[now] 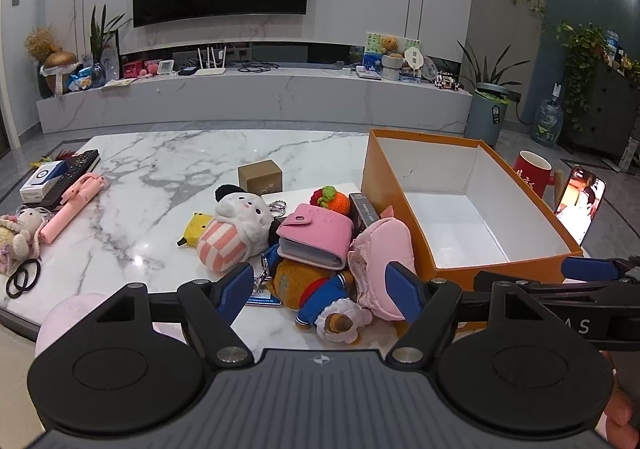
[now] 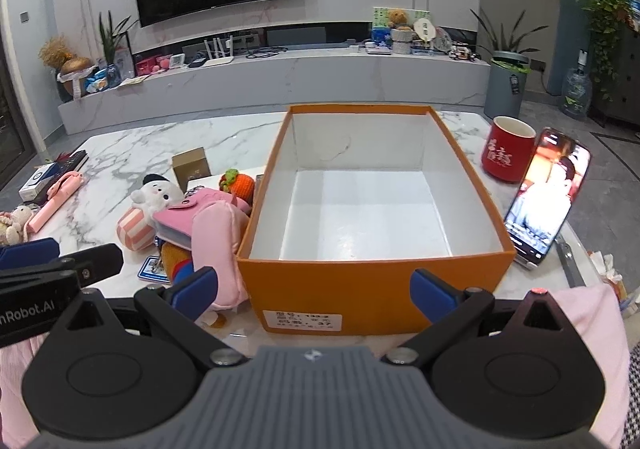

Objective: Organize objects
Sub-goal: 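Grasp the pink backpack pouch with the right gripper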

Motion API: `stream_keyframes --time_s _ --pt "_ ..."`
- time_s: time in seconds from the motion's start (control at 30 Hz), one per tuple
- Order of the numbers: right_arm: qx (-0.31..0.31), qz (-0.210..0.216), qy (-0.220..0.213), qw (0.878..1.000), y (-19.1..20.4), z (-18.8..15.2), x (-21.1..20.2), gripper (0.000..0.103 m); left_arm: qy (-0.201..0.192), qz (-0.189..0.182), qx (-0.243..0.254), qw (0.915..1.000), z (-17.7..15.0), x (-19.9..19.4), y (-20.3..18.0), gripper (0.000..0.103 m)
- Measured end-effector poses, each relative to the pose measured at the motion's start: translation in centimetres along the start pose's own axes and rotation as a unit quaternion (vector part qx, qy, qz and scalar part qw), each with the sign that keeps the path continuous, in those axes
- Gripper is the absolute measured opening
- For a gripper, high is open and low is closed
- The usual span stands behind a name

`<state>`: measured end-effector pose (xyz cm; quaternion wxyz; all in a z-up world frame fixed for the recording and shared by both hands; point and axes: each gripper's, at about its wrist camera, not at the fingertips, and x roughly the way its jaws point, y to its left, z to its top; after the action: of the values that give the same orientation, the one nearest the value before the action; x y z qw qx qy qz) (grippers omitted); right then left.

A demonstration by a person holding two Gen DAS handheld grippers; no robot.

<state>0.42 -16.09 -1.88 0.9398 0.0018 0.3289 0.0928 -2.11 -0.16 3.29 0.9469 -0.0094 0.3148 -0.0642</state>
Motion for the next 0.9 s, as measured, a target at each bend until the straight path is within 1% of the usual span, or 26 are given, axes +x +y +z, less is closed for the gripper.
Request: stream_keyframes --time_s 0.07,0.13,0.17,0.2,0.23,0.3,0.33,0.4,0.43,0.5,0.57,0.6,0.67,0.8,0.87,0.9 --pt "-0.008 0.008 -0.001 1.000 0.2 0.1 0.3 0.101 0.003 -0.003 0.003 1.0000 0.1 0.3 0.4 0.083" --pt "-0.017 0.023 -0.001 1.000 0.5 0.4 0.7 0.093 0.006 -0.005 0.008 0.9999 0.3 0.6 0.6 0.081" --pt "-0.023 0.033 -0.002 0.999 0.8 0.5 0.9 0.086 0.008 -0.008 0.010 0.9999 0.3 0.7 0.8 0.080" --pt "-0.030 0.041 -0.001 0.999 1.0 0.7 1.1 0.081 0.010 -0.010 0.011 0.9998 0.4 0.9 0.9 0.078" --pt "-0.039 0.050 0.001 0.998 1.4 0.9 1.3 0.079 0.011 -0.012 0.013 0.9998 0.5 1.1 1.1 0.074" --pt "-0.059 0.066 0.000 0.996 2.2 1.3 1.7 0.070 0.016 -0.017 0.018 0.9996 0.6 1.5 1.3 0.068" --pt "-0.070 0.071 0.000 0.995 2.7 1.4 1.9 0.068 0.019 -0.021 0.019 0.9994 0.7 1.7 1.5 0.064" --pt "-0.087 0.082 0.004 0.993 3.4 1.7 2.5 0.060 0.030 -0.032 0.020 0.9988 0.8 2.4 1.9 0.061" --pt "-0.095 0.087 0.009 0.992 3.7 2.0 3.0 0.059 0.035 -0.038 0.020 0.9985 1.0 2.7 2.1 0.059" --pt "-0.102 0.101 0.021 0.990 4.1 2.6 3.9 0.053 0.042 -0.049 0.021 0.9977 1.3 3.3 2.5 0.054" --pt "-0.097 0.117 0.034 0.988 4.1 3.5 4.9 0.050 0.047 -0.056 0.024 0.9970 1.6 3.9 2.5 0.051" --pt "-0.092 0.124 0.039 0.987 4.2 4.0 5.3 0.050 0.050 -0.058 0.026 0.9967 1.7 4.3 2.5 0.048" --pt "-0.083 0.131 0.048 0.987 4.4 5.0 6.1 0.050 0.058 -0.062 0.026 0.9960 1.9 5.0 2.5 0.047" --pt "-0.089 0.118 0.059 0.987 5.5 6.9 8.4 0.050 0.073 -0.068 0.018 0.9949 2.4 6.5 2.9 0.046" --pt "-0.092 0.114 0.074 0.986 5.9 7.4 9.6 0.050 0.078 -0.066 0.014 0.9947 2.6 7.1 3.2 0.045" --pt "-0.093 0.112 0.082 0.986 6.1 7.5 10.1 0.048 0.081 -0.065 0.011 0.9945 2.6 7.3 3.5 0.045"
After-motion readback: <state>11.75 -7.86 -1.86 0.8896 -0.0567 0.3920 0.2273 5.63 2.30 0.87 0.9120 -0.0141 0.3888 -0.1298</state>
